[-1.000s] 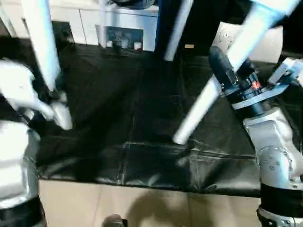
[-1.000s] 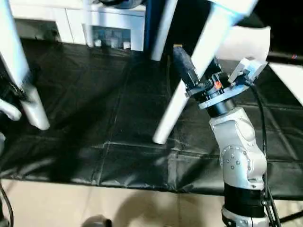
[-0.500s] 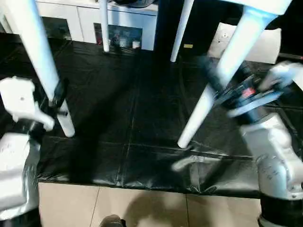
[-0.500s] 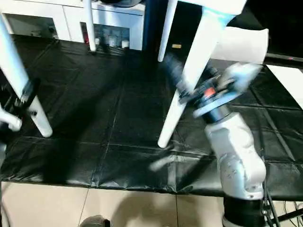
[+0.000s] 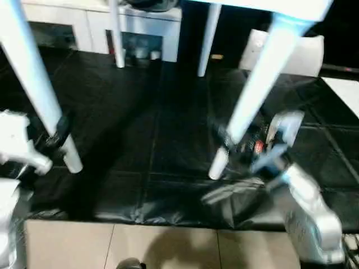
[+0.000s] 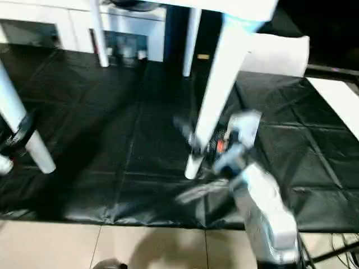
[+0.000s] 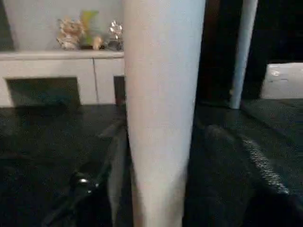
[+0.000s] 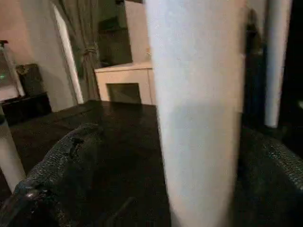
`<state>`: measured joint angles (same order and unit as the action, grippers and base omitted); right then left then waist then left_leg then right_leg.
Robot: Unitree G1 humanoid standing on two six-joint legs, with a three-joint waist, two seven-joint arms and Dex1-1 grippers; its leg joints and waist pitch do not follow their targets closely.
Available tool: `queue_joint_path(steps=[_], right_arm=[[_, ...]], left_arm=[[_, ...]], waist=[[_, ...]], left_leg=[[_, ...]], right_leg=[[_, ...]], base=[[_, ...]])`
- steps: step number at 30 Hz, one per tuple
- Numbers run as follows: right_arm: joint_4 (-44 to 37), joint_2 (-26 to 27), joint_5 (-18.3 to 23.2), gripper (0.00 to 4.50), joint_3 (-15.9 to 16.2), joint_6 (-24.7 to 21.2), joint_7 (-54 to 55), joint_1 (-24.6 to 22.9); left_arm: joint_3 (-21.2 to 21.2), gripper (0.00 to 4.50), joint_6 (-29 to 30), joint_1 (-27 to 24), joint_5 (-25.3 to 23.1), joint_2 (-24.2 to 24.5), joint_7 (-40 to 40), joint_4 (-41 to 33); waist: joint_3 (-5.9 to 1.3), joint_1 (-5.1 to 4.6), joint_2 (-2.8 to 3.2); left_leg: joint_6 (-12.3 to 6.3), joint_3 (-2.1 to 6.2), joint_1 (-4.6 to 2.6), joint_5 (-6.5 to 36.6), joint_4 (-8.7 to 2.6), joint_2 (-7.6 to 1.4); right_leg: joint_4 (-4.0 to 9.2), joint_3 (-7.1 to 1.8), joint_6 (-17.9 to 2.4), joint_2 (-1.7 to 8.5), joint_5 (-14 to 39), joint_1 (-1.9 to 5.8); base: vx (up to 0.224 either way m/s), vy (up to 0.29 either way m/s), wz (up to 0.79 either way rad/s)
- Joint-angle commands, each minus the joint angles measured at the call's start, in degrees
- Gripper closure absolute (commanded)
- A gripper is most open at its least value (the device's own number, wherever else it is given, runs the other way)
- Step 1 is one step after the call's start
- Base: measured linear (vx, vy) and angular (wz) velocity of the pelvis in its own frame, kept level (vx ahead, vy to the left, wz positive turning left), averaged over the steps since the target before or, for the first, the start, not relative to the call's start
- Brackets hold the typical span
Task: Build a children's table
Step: Flip table
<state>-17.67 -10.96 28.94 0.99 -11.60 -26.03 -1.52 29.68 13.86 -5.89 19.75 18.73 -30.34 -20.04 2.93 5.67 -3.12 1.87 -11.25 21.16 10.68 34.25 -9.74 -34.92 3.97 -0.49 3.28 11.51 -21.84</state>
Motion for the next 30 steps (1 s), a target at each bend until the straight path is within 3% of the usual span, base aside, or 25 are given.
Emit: queue_joint_path(steps=[1,2,3,5,9,11,12,13,14,15,16,17,18,19,20,21,22,23,24,25,26,27,28,29,30], right_arm=[[-2.4,-0.7,0.1,0.00,-1.9,0.7,-0.1,-2.6],[-4.0,-1.0,0.2,0.00,-2.2,1.1,0.0,-5.2],[-4.6,-1.1,0.2,0.00,-2.4,1.3,0.0,-6.2],[-7.8,-1.6,0.6,0.00,-3.1,1.3,0.2,-10.5],[-11.7,-1.7,0.9,0.00,-2.4,-0.8,1.7,-15.4],[-11.8,-1.6,-0.2,0.00,-0.5,-2.4,2.6,-15.6],[-11.0,-1.3,-0.5,0.00,0.2,-2.8,2.8,-15.1],[-10.6,-1.2,-0.6,0.00,0.5,-3.0,2.9,-14.8],[-10.1,-1.0,-1.2,0.00,1.0,-3.0,3.1,-14.6],[-9.9,-0.9,-1.2,0.00,1.2,-3.8,3.4,-14.3],[-9.7,-0.7,-1.3,0.00,1.7,-4.5,3.6,-13.8],[-9.6,-0.5,-1.4,0.00,2.0,-5.3,3.9,-13.3],[-9.6,-0.3,-1.5,0.00,2.5,-6.2,4.5,-12.6],[-9.5,-0.2,-1.5,0.00,2.9,-6.6,4.8,-12.2],[-9.3,-0.4,-1.7,0.00,3.3,-7.1,4.8,-11.7],[-9.1,-0.6,-1.9,0.00,3.6,-7.4,4.6,-11.3],[-8.3,-1.1,-2.2,0.00,4.2,-7.9,3.9,-10.6],[-8.0,-1.3,-2.3,0.00,4.4,-7.9,3.8,-10.5],[-8.0,-1.3,-2.3,0.00,4.4,-7.9,3.8,-10.5],[-7.4,-1.7,-2.6,0.00,4.7,-8.0,3.1,-10.3],[-7.1,-1.8,-2.6,0.00,4.8,-8.0,2.9,-10.2],[-6.1,-2.2,-2.6,0.00,4.9,-8.2,2.0,-9.9],[-5.0,-2.4,-2.8,0.00,5.1,-8.1,1.5,-9.7],[-3.9,-2.4,-3.1,0.00,5.5,-8.0,1.2,-9.5],[-3.6,-2.4,-3.2,0.00,5.7,-8.0,1.1,-9.5]], left_arm=[[1.4,1.35,-0.2,-2.4,3.8,-0.8,-2.5,-2.9],[1.4,1.28,0.2,-5.0,5.0,-1.3,-2.9,-4.2],[1.3,1.24,0.5,-6.0,5.3,-1.5,-3.0,-4.7],[-0.6,1.19,2.2,-10.0,5.4,-3.1,-2.1,-7.9],[-7.8,1.19,3.4,-14.1,4.2,-5.8,-0.3,-11.7],[-10.4,1.19,2.9,-12.9,2.6,-7.1,1.1,-10.7],[-11.0,1.19,2.3,-12.1,2.0,-7.3,1.3,-9.9],[-11.3,1.19,2.0,-11.7,1.7,-7.4,1.5,-9.4],[-11.4,1.19,1.7,-11.4,1.5,-7.3,1.6,-9.0],[-11.6,1.19,2.0,-11.1,1.5,-7.3,1.8,-9.0],[-11.8,1.19,2.2,-10.7,1.4,-7.2,2.0,-8.9],[-12.0,1.19,2.5,-10.4,1.4,-7.0,2.4,-9.0],[-12.3,1.19,2.8,-10.1,1.4,-6.7,3.1,-9.1],[-12.5,1.19,2.7,-10.1,1.4,-6.4,3.2,-9.0],[-12.7,1.19,2.8,-10.1,1.4,-6.4,3.5,-9.2],[-12.9,1.19,2.8,-10.1,1.5,-6.6,3.6,-9.4],[-13.6,1.19,3.1,-10.5,0.7,-6.4,3.8,-9.4],[-13.8,1.19,2.9,-10.7,0.4,-6.4,3.8,-9.4],[-13.8,1.19,2.9,-10.7,0.4,-6.4,3.8,-9.4],[-14.3,1.19,2.8,-11.4,0.3,-6.5,3.9,-9.6],[-14.5,1.19,2.8,-11.6,0.2,-6.5,3.9,-9.7],[-15.6,1.19,2.7,-12.5,-0.2,-6.3,3.6,-9.8],[-16.6,1.19,2.0,-13.3,-1.1,-5.9,3.1,-9.5],[-17.4,1.19,2.0,-14.3,-1.8,-5.8,3.2,-10.0],[-17.7,1.19,2.1,-14.8,-2.0,-5.9,3.5,-10.5]], waist=[[-2.07,-0.23,1.45],[-1.98,-0.16,1.91],[-1.74,-0.27,1.48],[-1.41,-0.31,1.95],[-0.63,-0.94,2.18],[-0.30,-1.48,2.37],[-0.14,-1.91,2.86],[0.36,-2.58,3.51],[0.25,-2.66,3.96],[0.43,-1.56,4.10],[-0.16,1.36,3.97],[-0.58,-0.77,1.52],[-1.24,-0.72,-0.69],[-0.30,-0.52,1.01],[-0.76,-0.38,0.58],[-2.87,0.33,2.52],[-2.99,-1.51,2.23],[-3.70,-1.54,3.28],[-3.47,-1.51,3.68],[-2.72,-1.88,3.30],[-2.01,-1.96,2.81],[-0.92,-2.17,1.58],[0.27,-2.97,0.99],[0.68,-4.08,2.29],[0.58,-5.05,1.79]], left_leg=[[3.94,3.06,-1.58,26.9,-5.54,-4.20],[3.94,3.12,-1.64,27.4,-5.52,-4.14],[3.72,3.12,-1.55,28.2,-5.55,-4.20],[3.88,3.32,-1.86,30.4,-5.53,-4.22],[4.21,3.95,-2.68,35.3,-5.42,-3.94],[4.66,4.27,-3.06,37.8,-5.62,-3.81],[5.13,4.67,-3.43,40.4,-5.80,-3.91],[5.77,5.15,-3.19,45.2,-7.06,-4.50],[6.27,5.26,-2.34,48.3,-8.51,-5.16],[6.81,4.49,3.67,55.3,-14.00,-7.20],[6.10,0.82,3.72,53.0,-13.70,-5.10],[5.30,1.21,1.00,47.1,-11.18,-4.07],[6.28,2.86,-1.57,37.8,-6.15,-2.70],[0.85,7.12,-0.40,3.5,5.81,0.66],[0.90,7.37,2.15,0.5,3.96,0.25],[1.97,6.90,1.16,-2.3,-0.45,-1.49],[-0.74,7.68,1.24,-0.7,-2.83,-3.25],[-2.69,8.29,1.15,-3.0,-3.20,-3.82],[-5.17,7.78,1.60,-2.2,-3.60,-3.92],[-3.92,6.30,2.16,18.6,-3.95,-2.37],[-0.81,5.87,1.58,26.9,-3.46,-1.94],[3.50,6.02,-0.23,34.7,-2.01,-1.52],[4.80,6.01,-1.65,37.7,-1.00,-1.19],[6.04,6.50,-3.12,40.2,-0.09,-0.92],[6.03,6.79,-2.33,42.3,-1.75,-1.55]], right_leg=[[6.26,-3.73,-3.6,5.63,26.1,0.32],[6.37,-3.74,-3.5,5.66,26.7,0.19],[6.66,-3.72,-2.9,5.62,28.4,0.20],[7.13,-3.69,-2.0,5.66,32.1,-0.13],[8.83,-2.79,0.7,5.50,40.6,-0.60],[9.54,-1.72,1.6,5.10,42.4,-0.31],[9.94,-0.65,1.7,4.96,42.2,0.12],[9.84,1.19,1.6,4.18,40.0,1.12],[8.09,1.70,0.8,3.43,35.7,2.47],[-4.15,1.02,-0.9,1.95,20.5,7.64],[-6.09,-0.33,-1.2,0.97,13.7,5.73],[-4.02,-2.99,0.1,2.40,23.4,3.88],[1.76,-4.89,1.8,5.52,37.5,0.90],[10.08,-8.58,-1.9,12.57,52.4,-1.51],[8.44,-7.69,-3.5,11.56,42.8,0.66],[4.44,-3.04,-7.6,5.40,19.8,1.26],[1.61,-1.93,-9.0,1.55,6.0,0.31],[0.16,-1.73,-9.8,1.41,1.1,0.50],[0.58,-1.71,-10.8,1.27,-0.2,-0.13],[3.10,-2.02,-11.6,3.78,14.8,0.73],[4.24,-2.18,-9.5,4.81,25.8,0.45],[6.99,-1.92,-3.1,6.30,46.0,-1.03],[9.66,-0.44,0.4,6.25,54.8,-2.41],[11.86,3.15,3.5,5.62,58.3,-2.24],[11.38,5.26,3.9,4.51,53.2,-0.51]], base=[[0.000,0.000,0.00],[0.000,0.000,0.00],[0.000,0.000,0.00],[0.000,0.000,0.00],[0.000,0.000,0.00],[0.000,0.000,0.00],[0.000,0.000,0.00],[0.000,0.000,0.00],[-0.075,0.033,-0.09],[-0.112,0.005,0.04],[-0.112,0.005,0.04],[-0.036,-0.057,0.02],[-0.007,-0.076,-0.08],[-0.007,-0.076,-0.08],[-0.016,-0.020,-0.18],[0.000,0.000,0.00],[0.000,0.000,0.00],[-0.057,0.014,0.14],[-0.077,0.010,-0.03],[-0.077,0.010,-0.03],[-0.078,0.002,-0.10],[-0.078,-0.007,-0.12],[-0.078,-0.007,-0.12],[-0.078,0.012,-0.13],[-0.048,0.058,-0.18]])
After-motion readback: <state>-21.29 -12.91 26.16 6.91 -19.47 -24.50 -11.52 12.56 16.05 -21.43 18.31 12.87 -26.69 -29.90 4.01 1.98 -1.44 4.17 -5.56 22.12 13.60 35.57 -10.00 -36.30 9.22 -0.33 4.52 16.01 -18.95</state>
